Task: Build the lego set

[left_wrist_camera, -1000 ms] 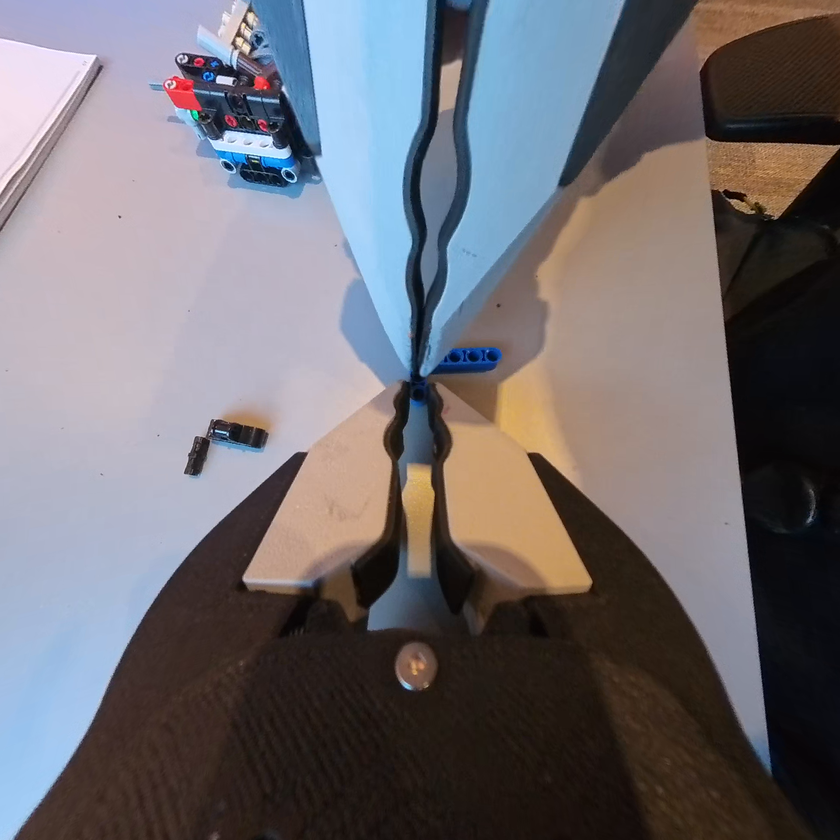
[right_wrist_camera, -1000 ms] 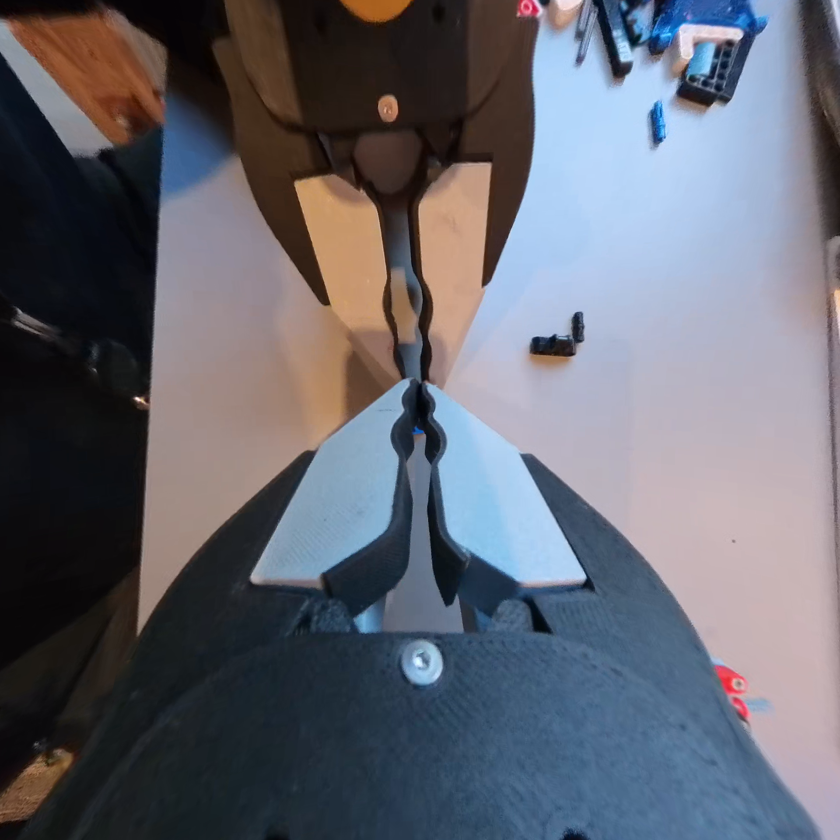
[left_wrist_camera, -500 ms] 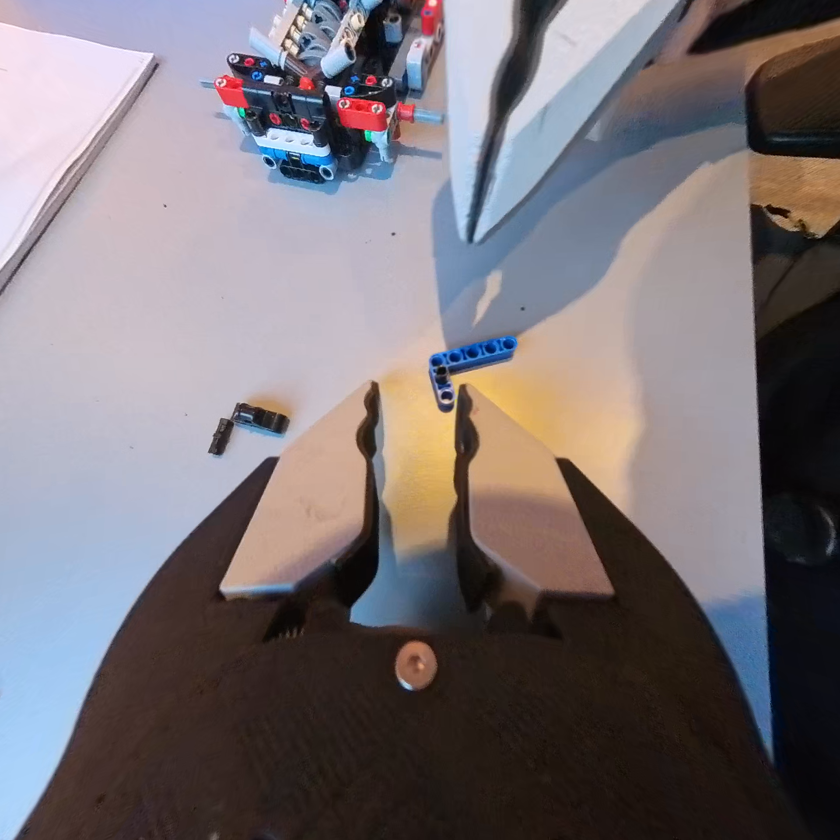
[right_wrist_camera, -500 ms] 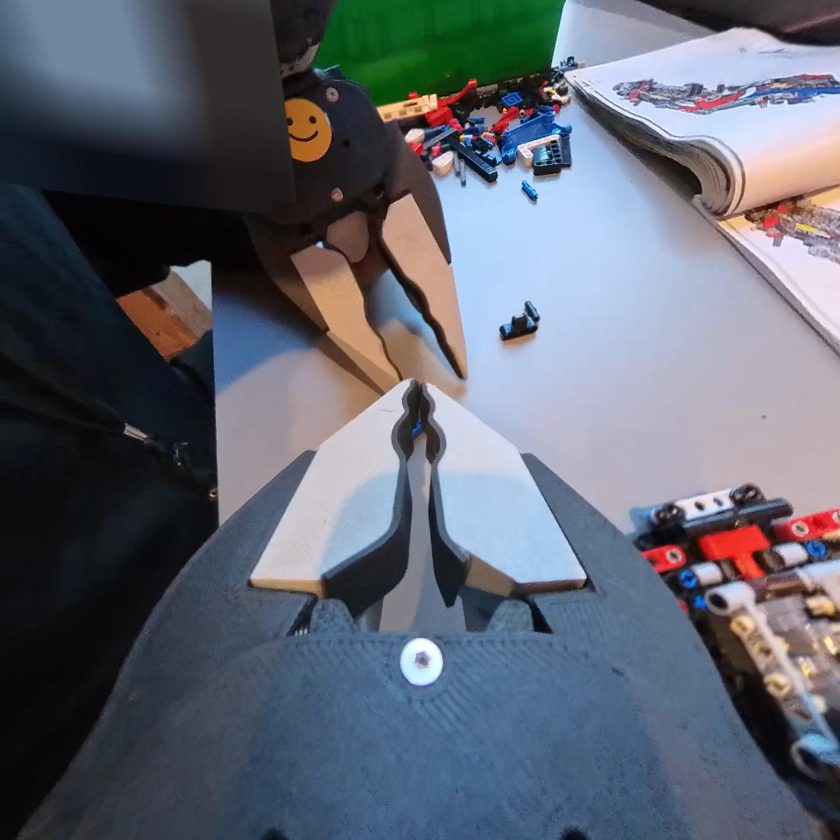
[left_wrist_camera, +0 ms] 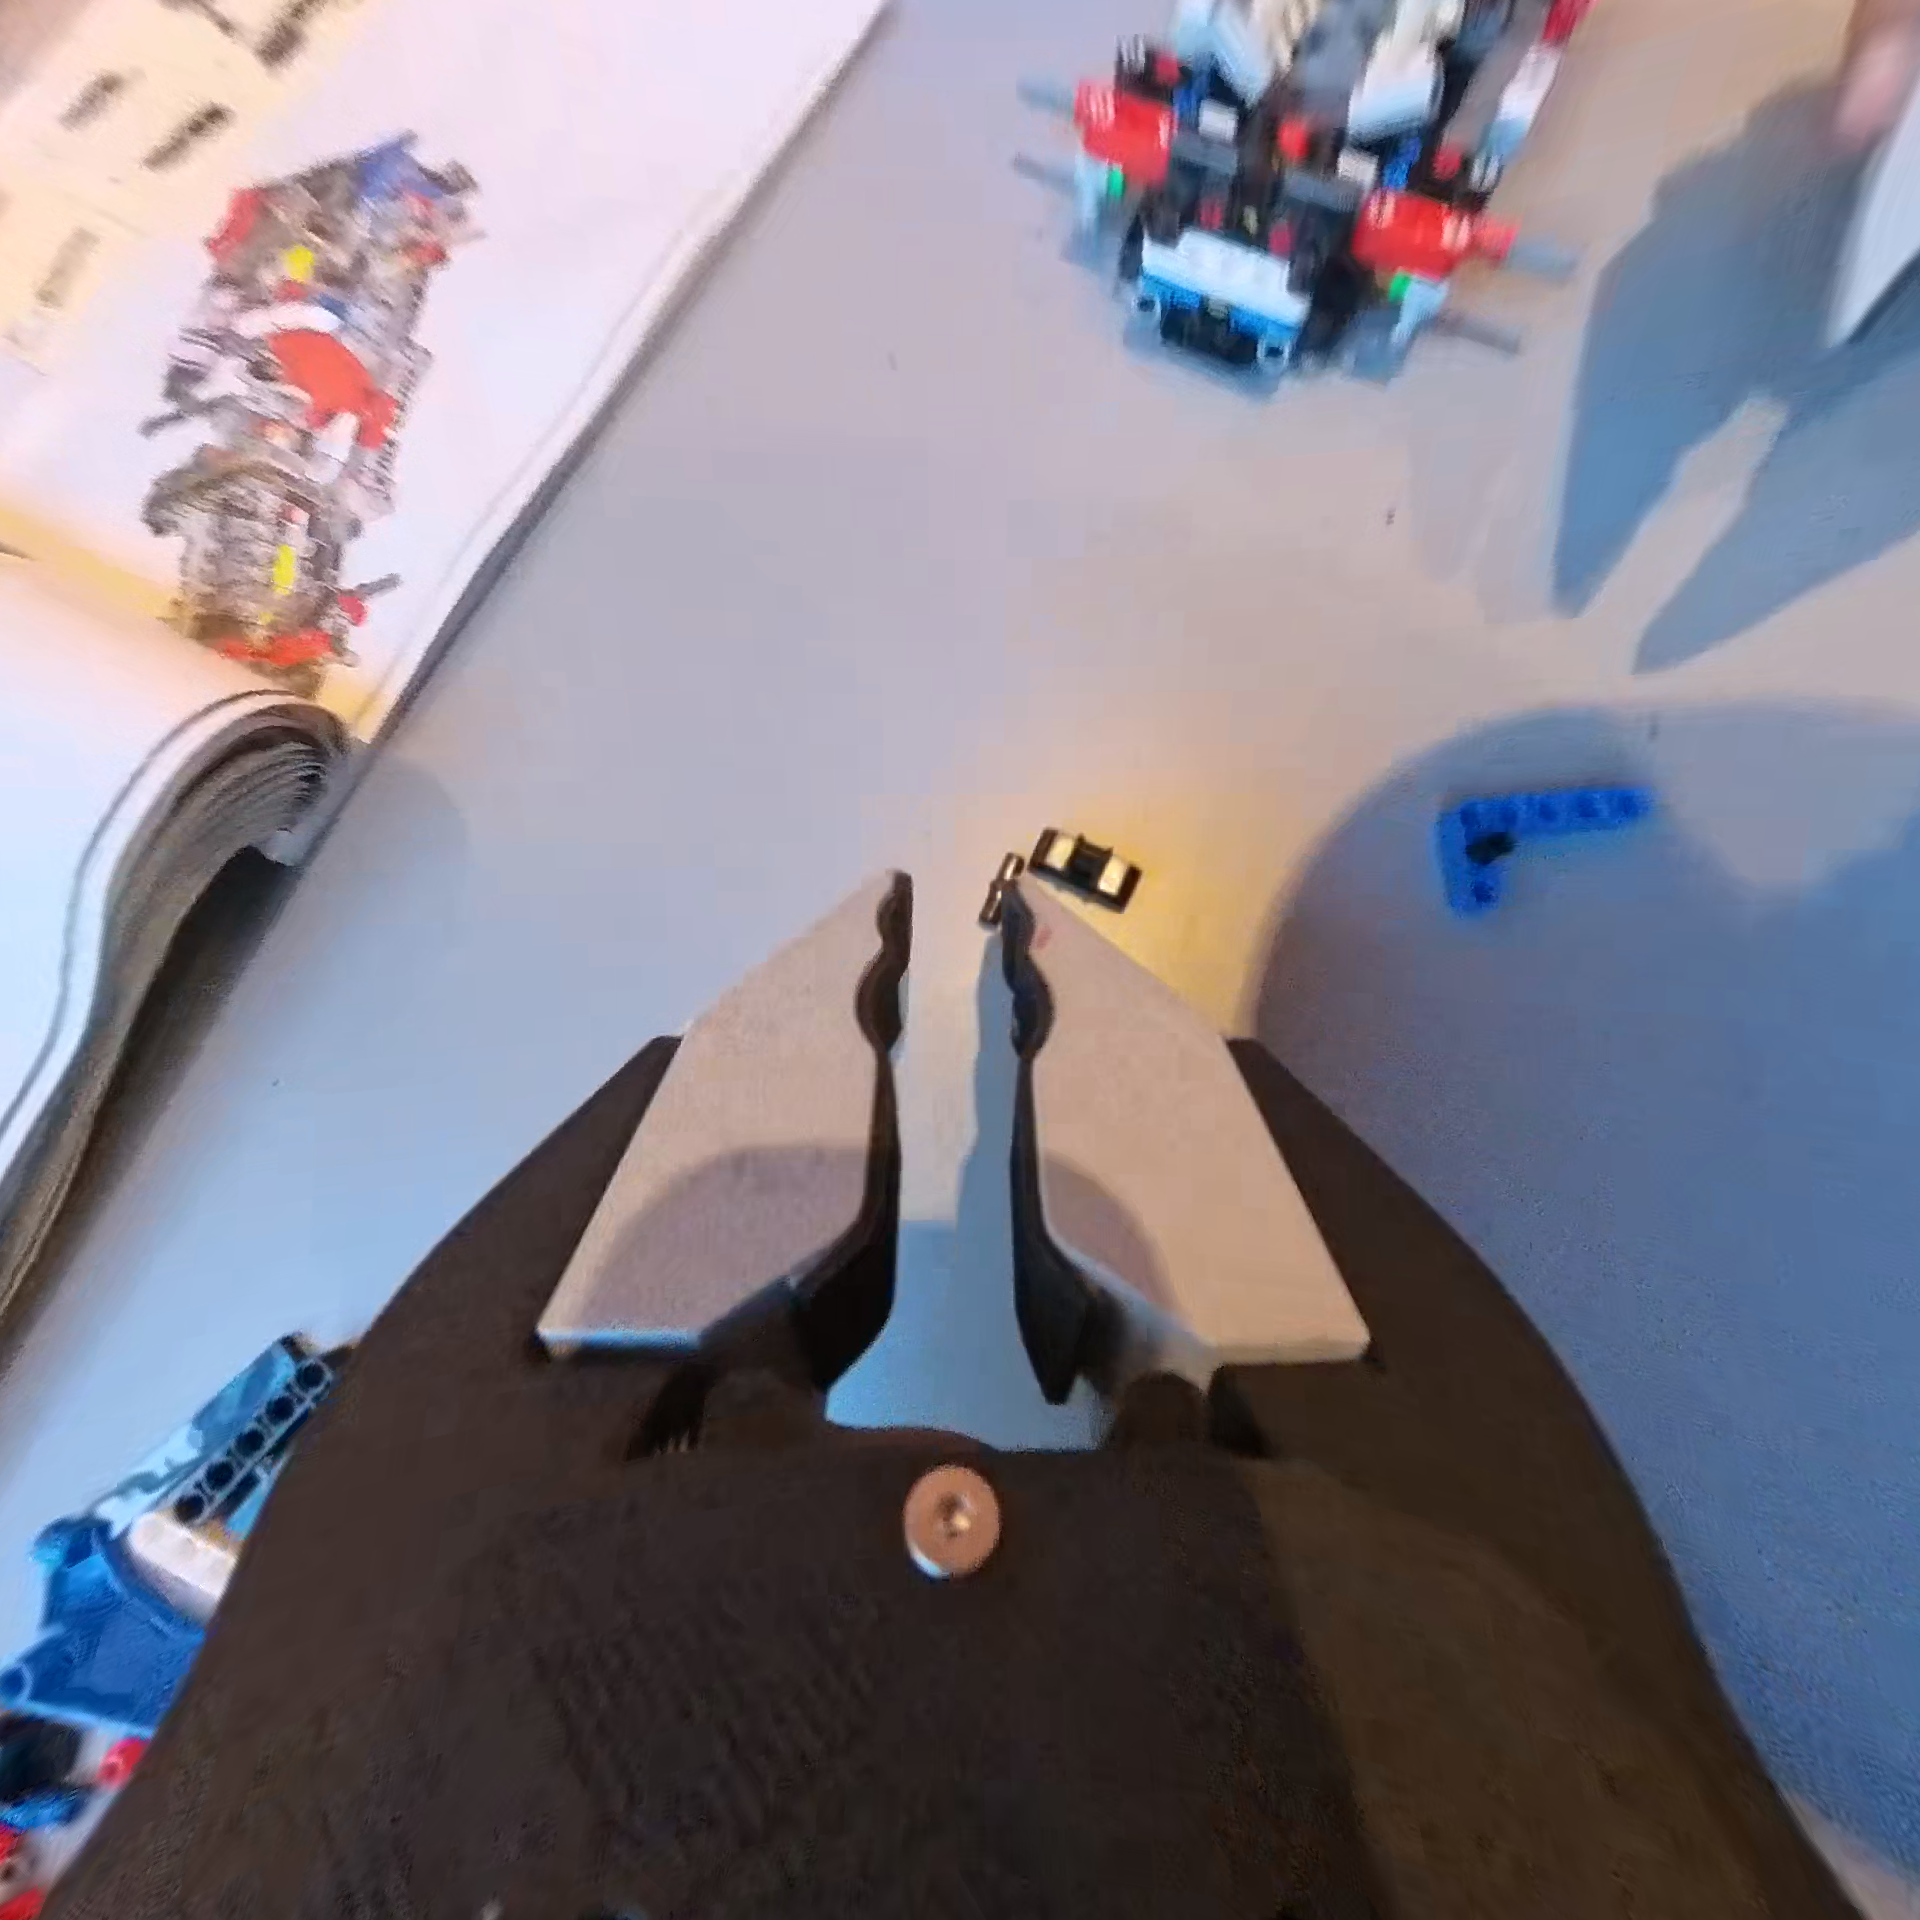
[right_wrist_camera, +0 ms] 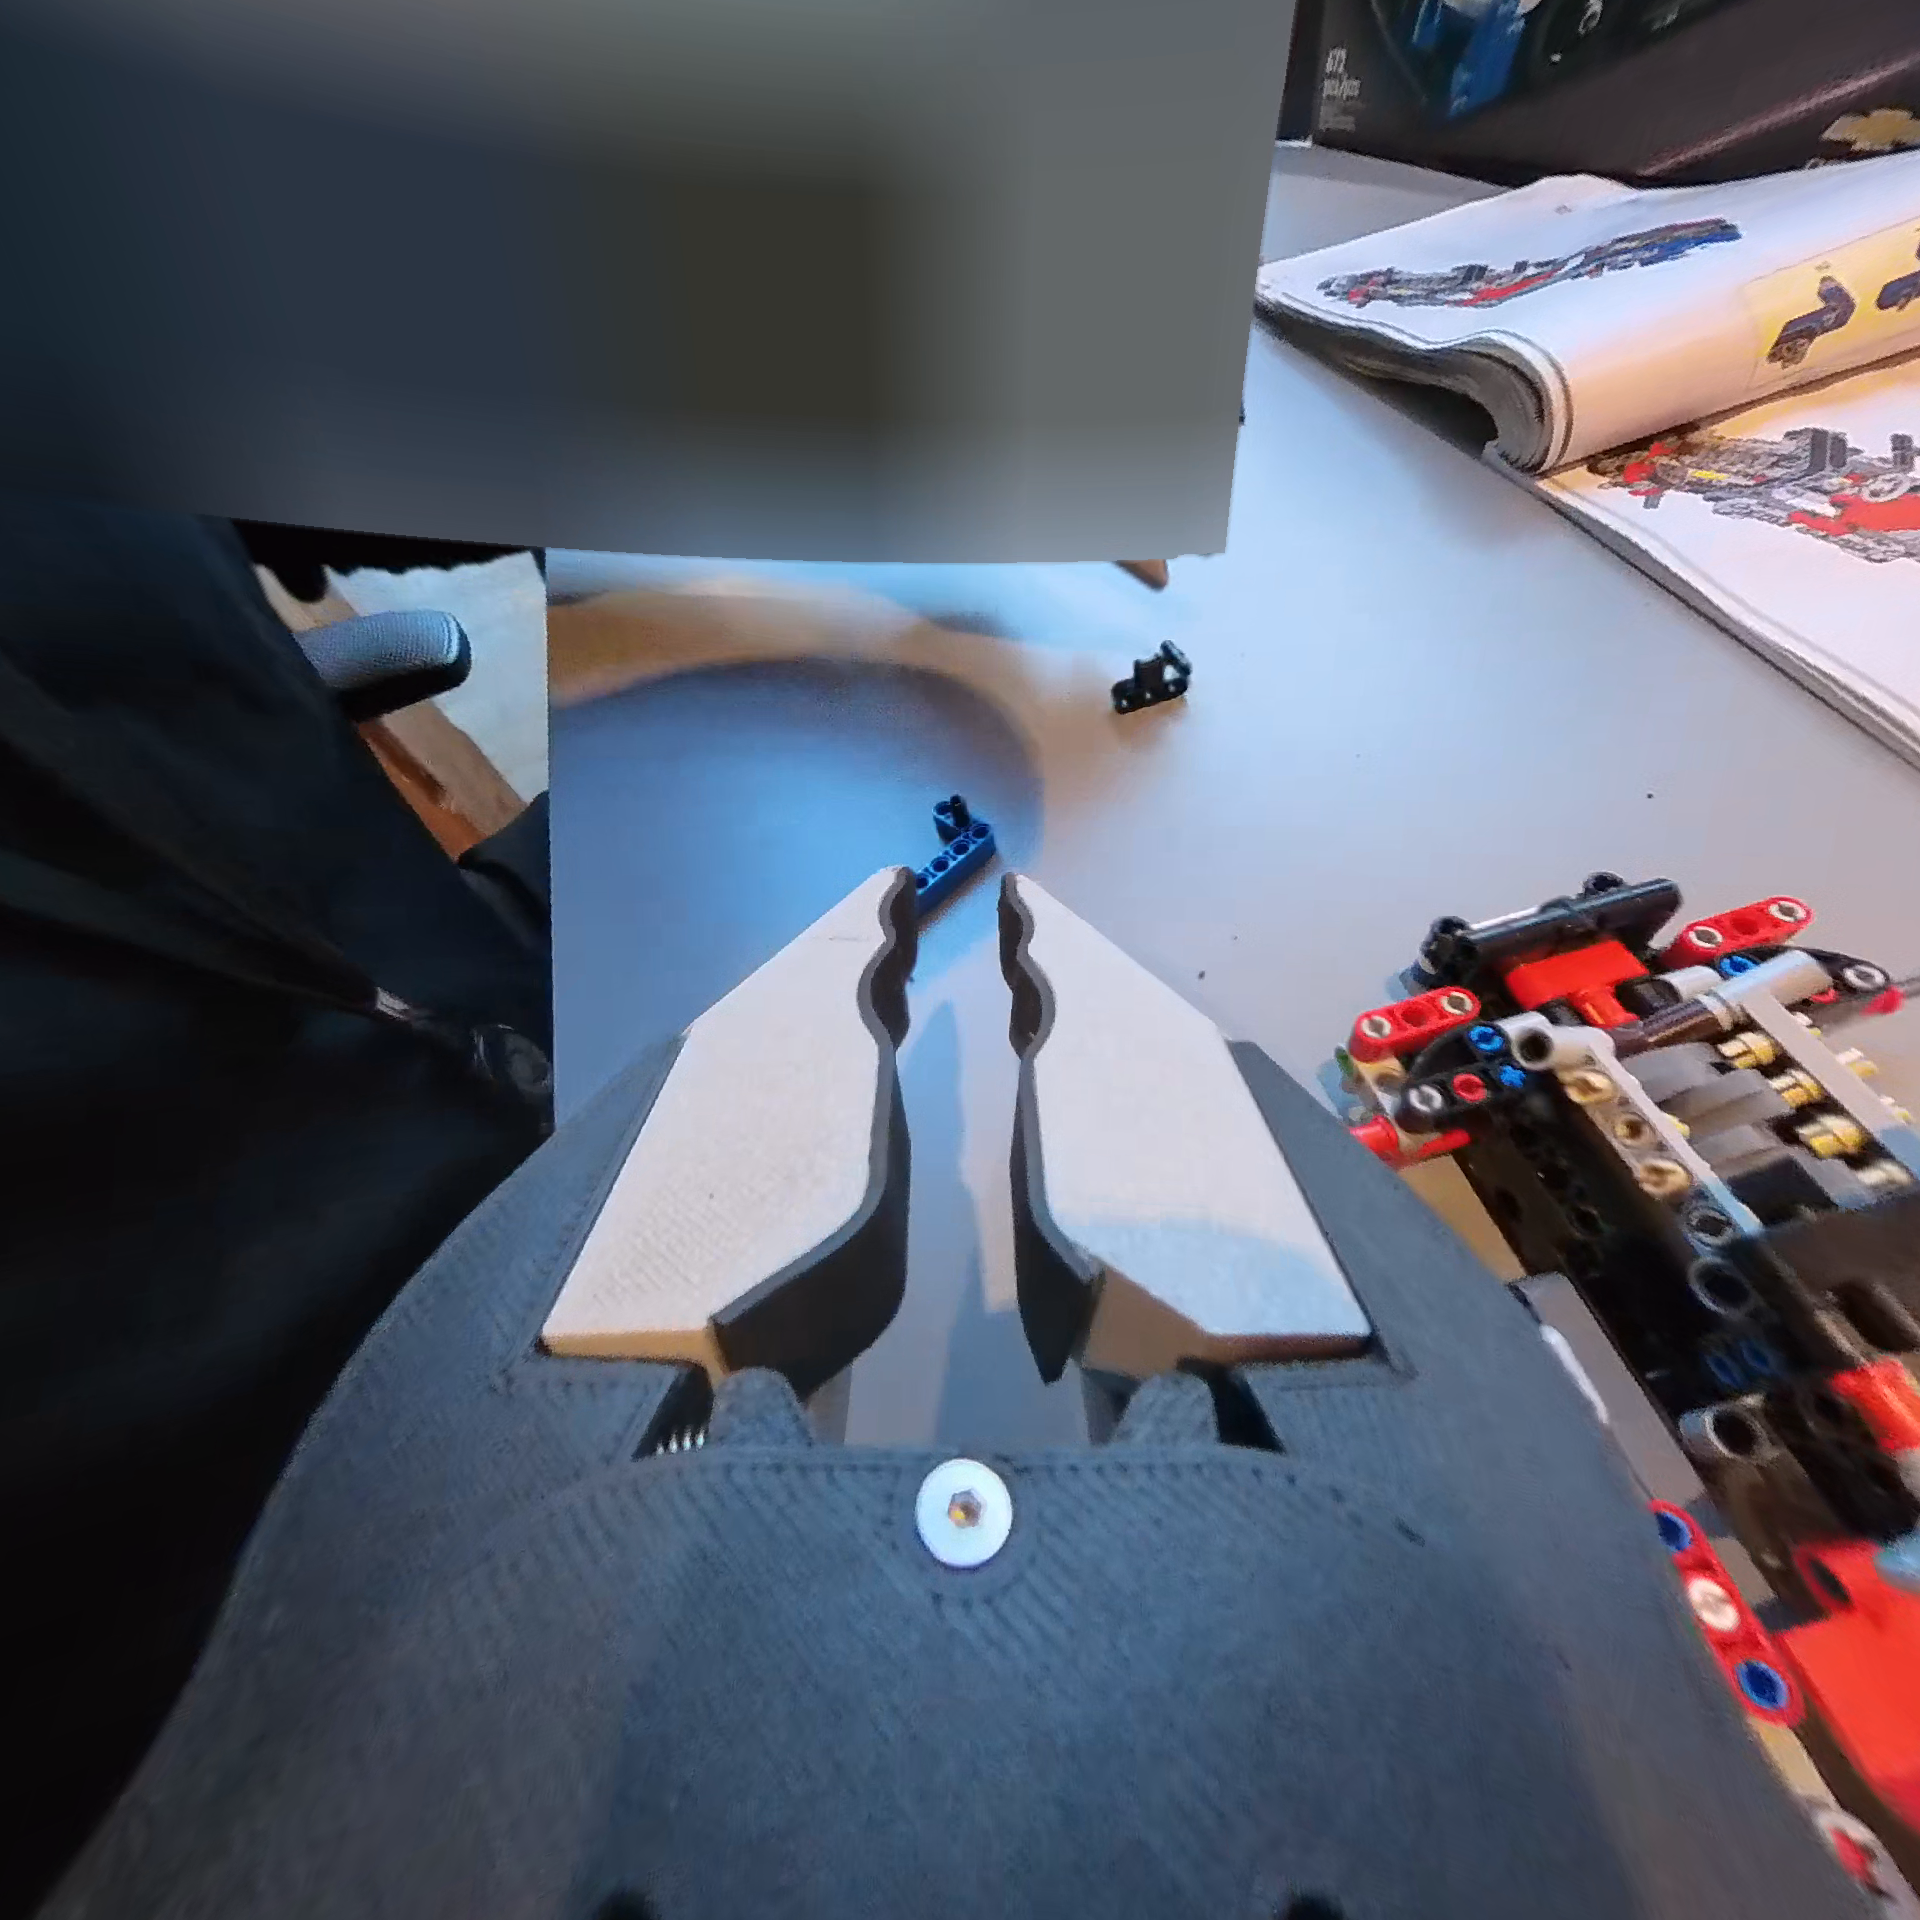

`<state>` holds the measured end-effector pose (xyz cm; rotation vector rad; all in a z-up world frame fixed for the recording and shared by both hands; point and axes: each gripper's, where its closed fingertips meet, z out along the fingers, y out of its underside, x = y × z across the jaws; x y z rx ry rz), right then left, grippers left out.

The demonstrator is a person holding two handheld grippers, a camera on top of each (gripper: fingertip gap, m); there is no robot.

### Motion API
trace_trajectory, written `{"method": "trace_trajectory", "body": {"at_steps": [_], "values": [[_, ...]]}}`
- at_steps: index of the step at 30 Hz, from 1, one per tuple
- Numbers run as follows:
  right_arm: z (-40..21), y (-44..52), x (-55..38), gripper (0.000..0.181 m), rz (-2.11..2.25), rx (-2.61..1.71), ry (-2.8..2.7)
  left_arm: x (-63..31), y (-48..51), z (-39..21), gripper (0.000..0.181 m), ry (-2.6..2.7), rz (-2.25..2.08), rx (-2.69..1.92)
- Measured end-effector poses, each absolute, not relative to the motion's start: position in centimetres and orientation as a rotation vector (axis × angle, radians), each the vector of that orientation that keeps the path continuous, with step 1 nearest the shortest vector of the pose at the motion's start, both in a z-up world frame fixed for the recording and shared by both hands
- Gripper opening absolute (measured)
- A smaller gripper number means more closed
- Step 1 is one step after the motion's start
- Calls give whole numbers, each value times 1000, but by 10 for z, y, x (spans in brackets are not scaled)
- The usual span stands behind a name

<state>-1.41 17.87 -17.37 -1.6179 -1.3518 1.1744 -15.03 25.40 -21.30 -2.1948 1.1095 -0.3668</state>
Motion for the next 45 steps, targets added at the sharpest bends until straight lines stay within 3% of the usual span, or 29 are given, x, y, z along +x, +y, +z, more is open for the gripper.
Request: {"method": "trace_trajectory", "body": {"at_steps": [4,7,14,24,45], "values": [[-169,181,-5,11,1165,-1600,-1351,-150,249,-233,15,1272,-344,-2236],[-168,185,-4,9,1156,-1597,-1353,-140,247,-236,2,1320,-376,-2197],[-168,186,-21,7,1142,-1573,-1430,-146,253,-235,2,1179,-408,-2203],[-149,193,-57,10,1231,-1474,-1389,-127,224,-166,1,775,-463,-1782],[-140,208,-42,0,1192,-1358,-1231,-82,218,-171,2,835,-539,-1777]]}}
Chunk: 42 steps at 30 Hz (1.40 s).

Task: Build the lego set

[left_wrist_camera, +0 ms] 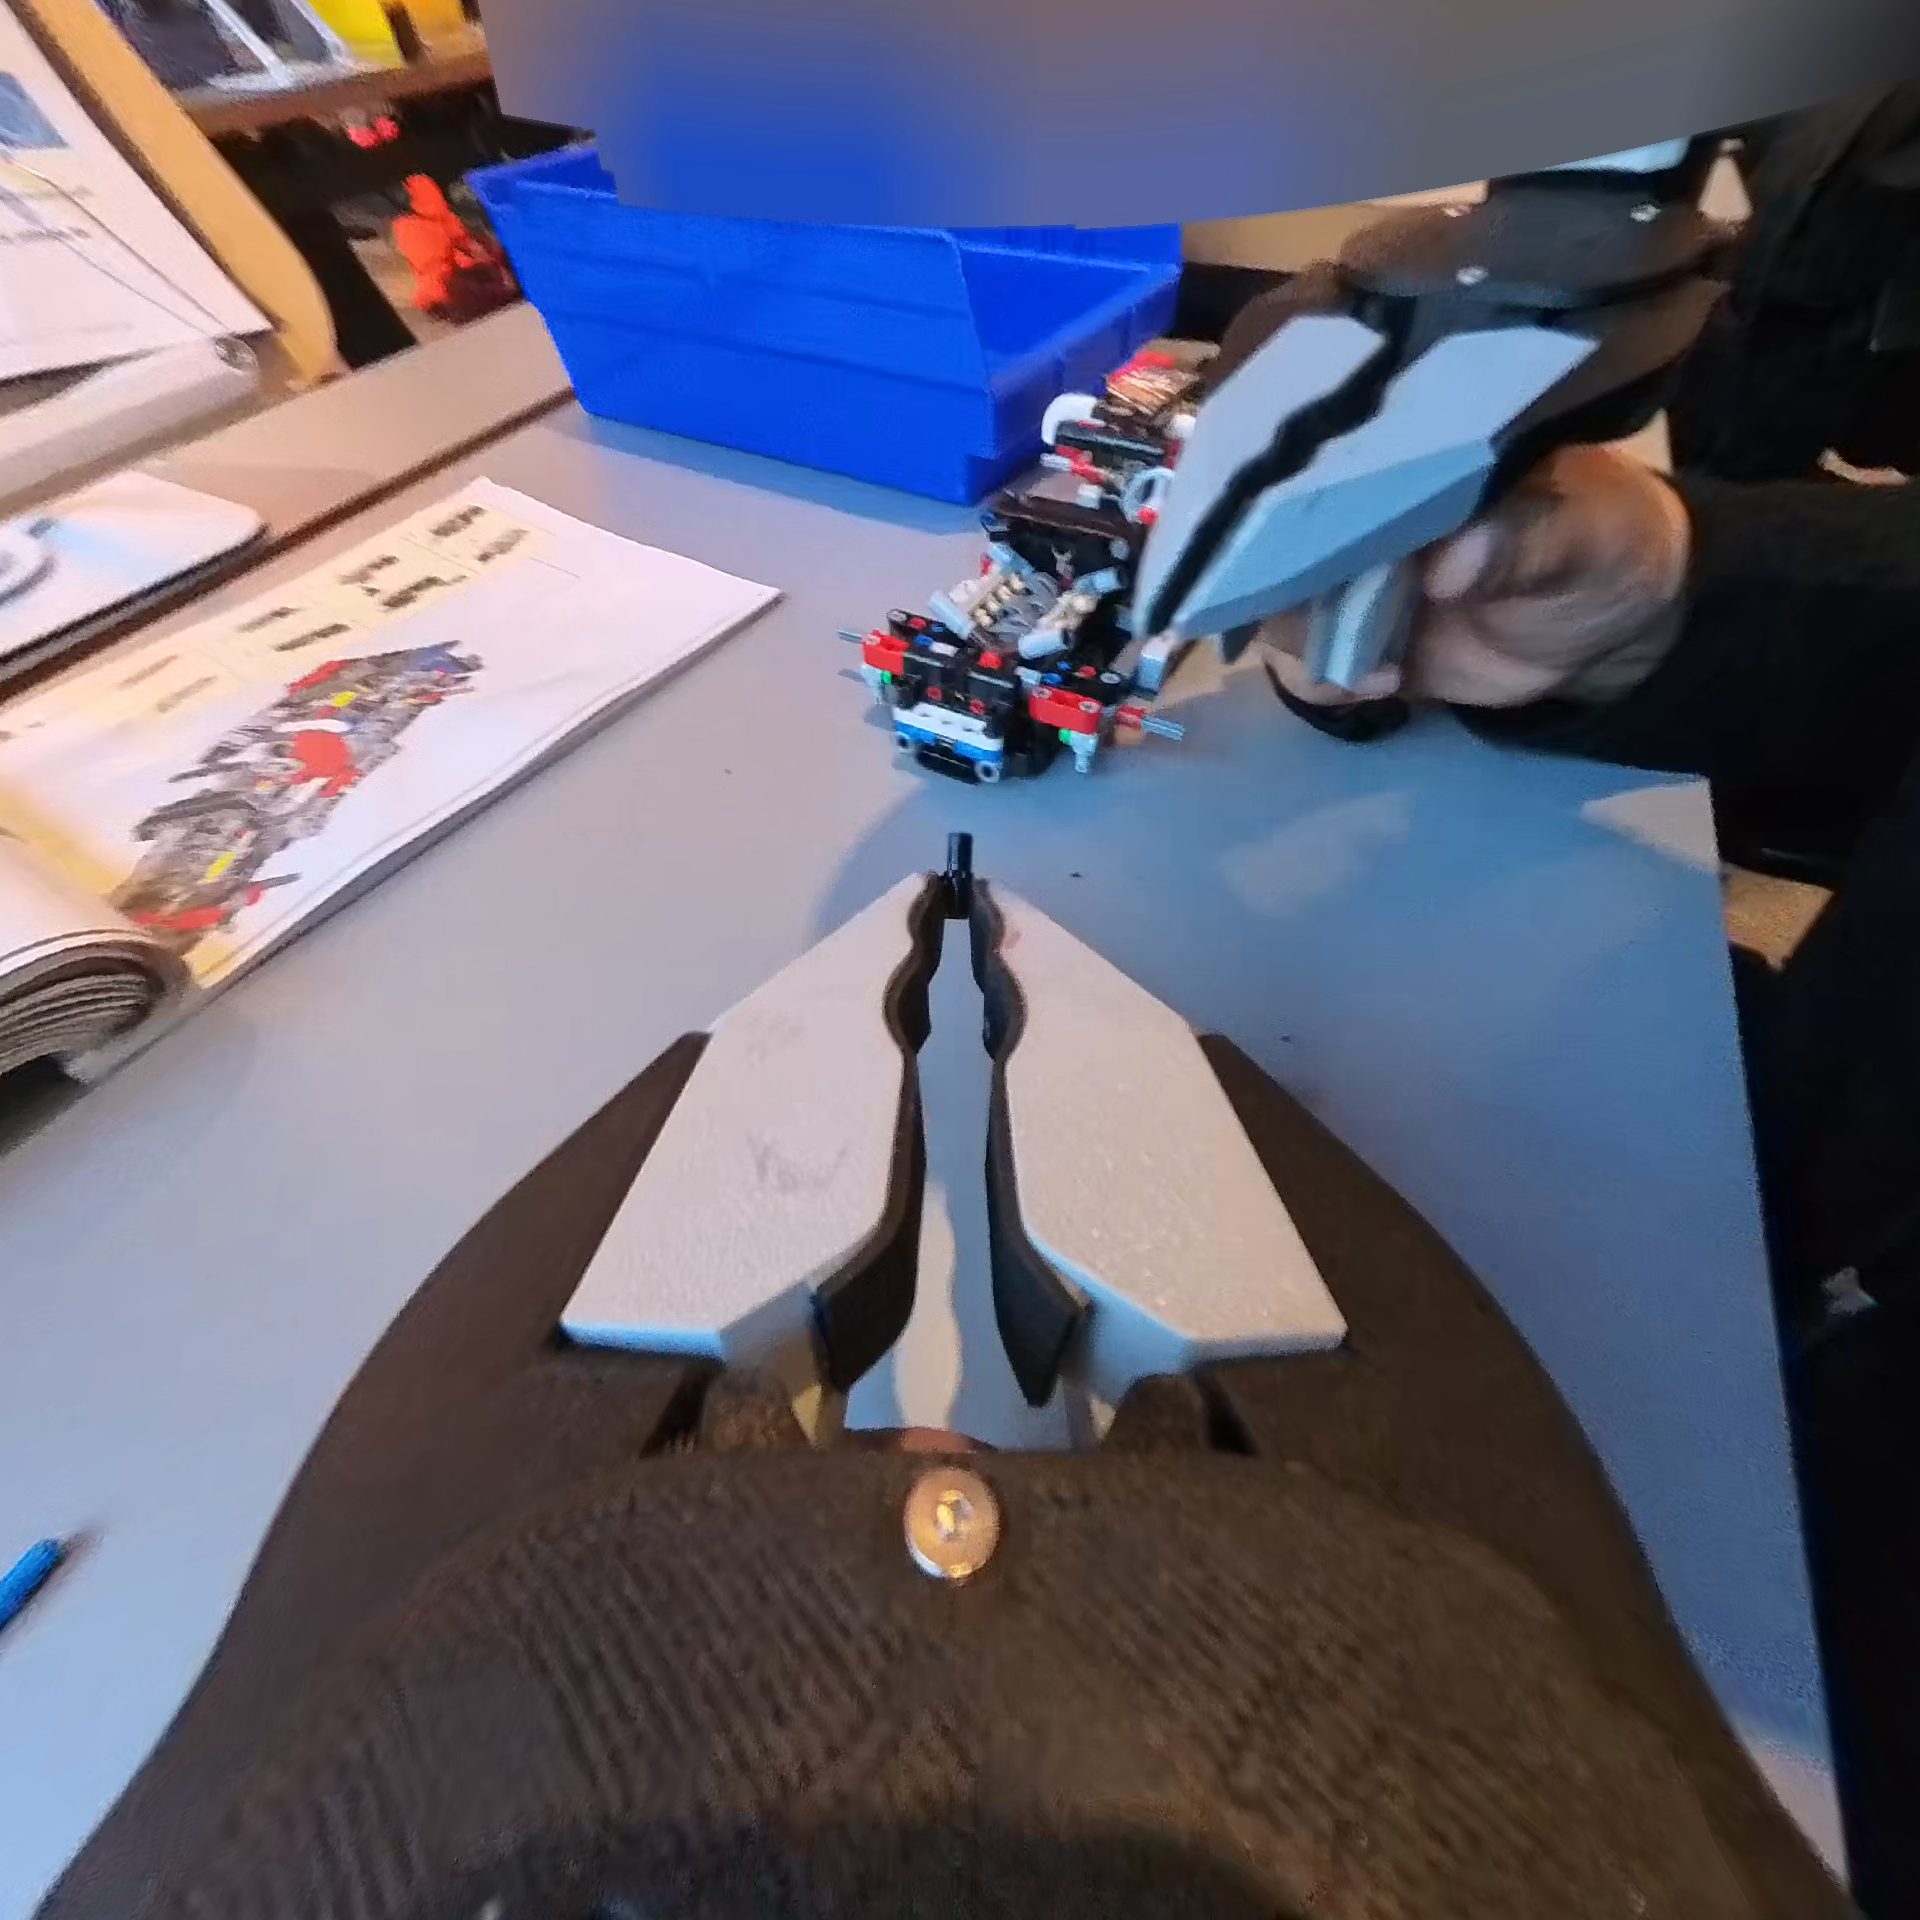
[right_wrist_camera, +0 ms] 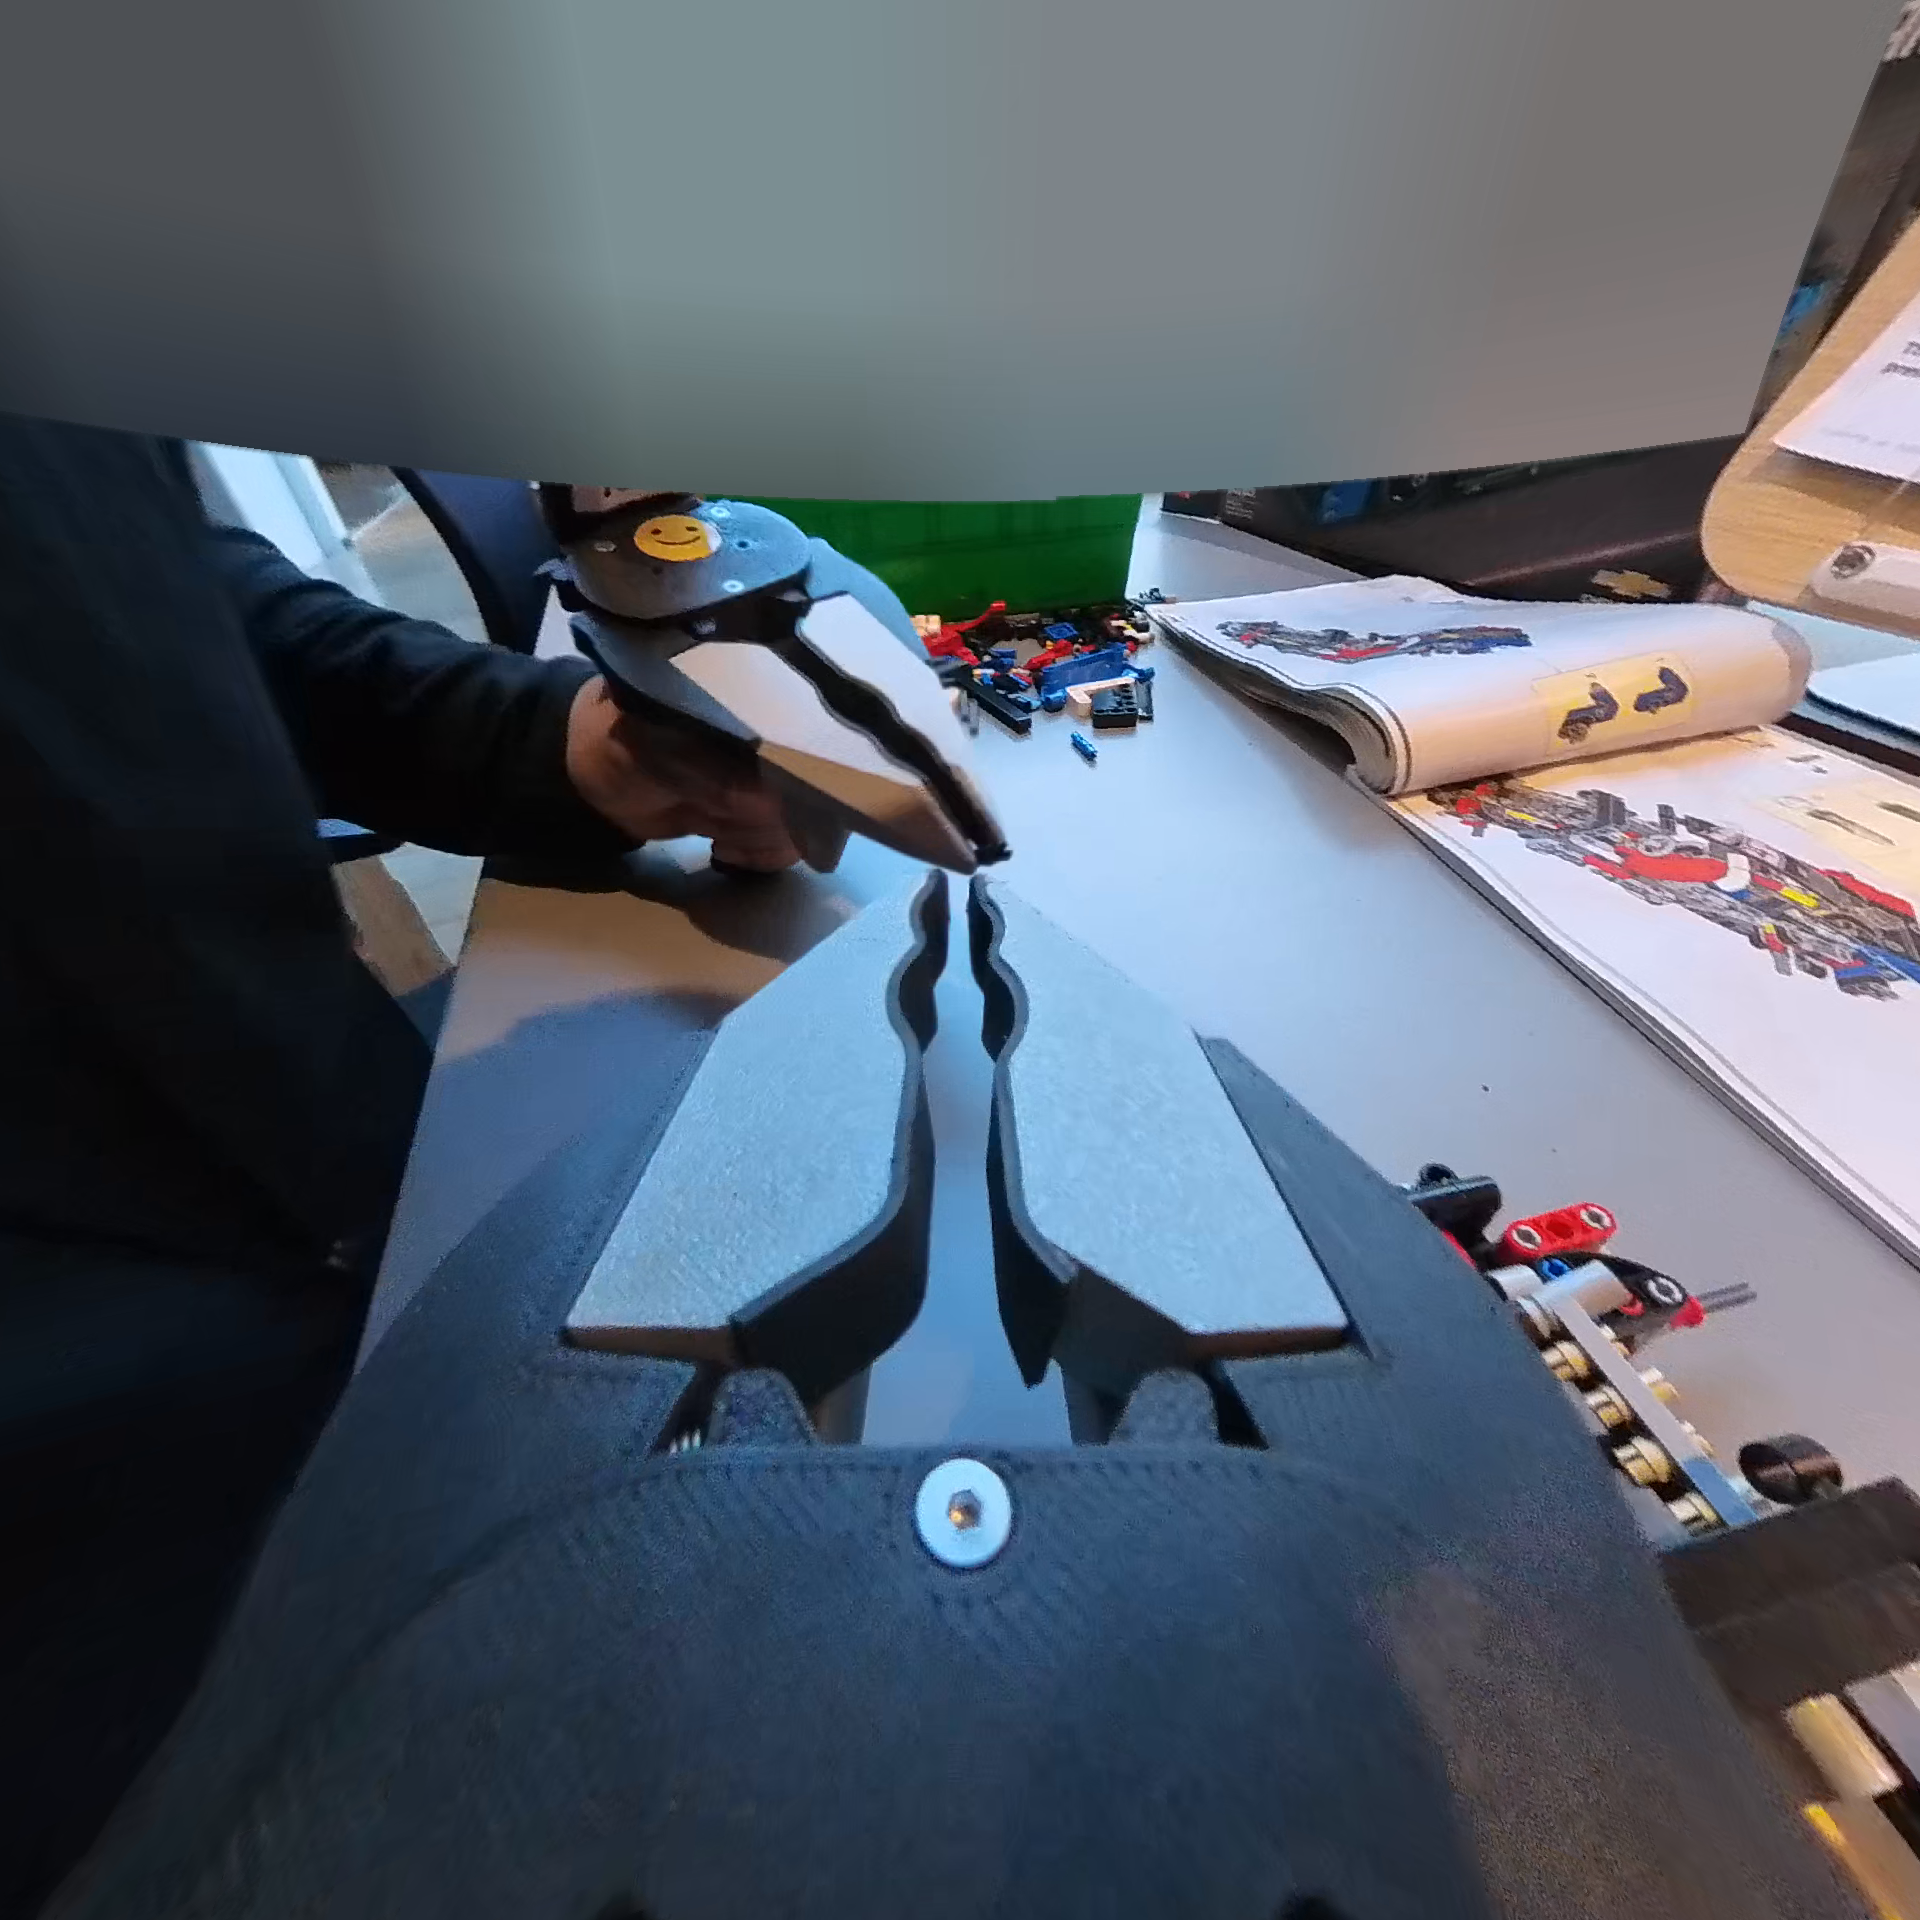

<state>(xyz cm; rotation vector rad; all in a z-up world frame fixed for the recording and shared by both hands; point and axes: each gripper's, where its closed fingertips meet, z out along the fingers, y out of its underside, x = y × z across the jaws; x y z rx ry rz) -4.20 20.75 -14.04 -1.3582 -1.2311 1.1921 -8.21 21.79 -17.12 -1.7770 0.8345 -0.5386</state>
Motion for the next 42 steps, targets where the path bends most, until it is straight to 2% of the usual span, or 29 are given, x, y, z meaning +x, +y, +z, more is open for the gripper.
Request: {"method": "trace_trajectory", "body": {"at_steps": [5,20,42], "values": [[-145,191,-44,5,1237,-1326,-1343,-56,190,-177,1,942,-727,-1803],[-162,148,-62,4,1162,-1322,-1573,-53,149,-163,2,1048,-711,-1647],[-149,173,-57,0,1258,-1294,-1424,-47,177,-154,2,1028,-788,-1633]]}}
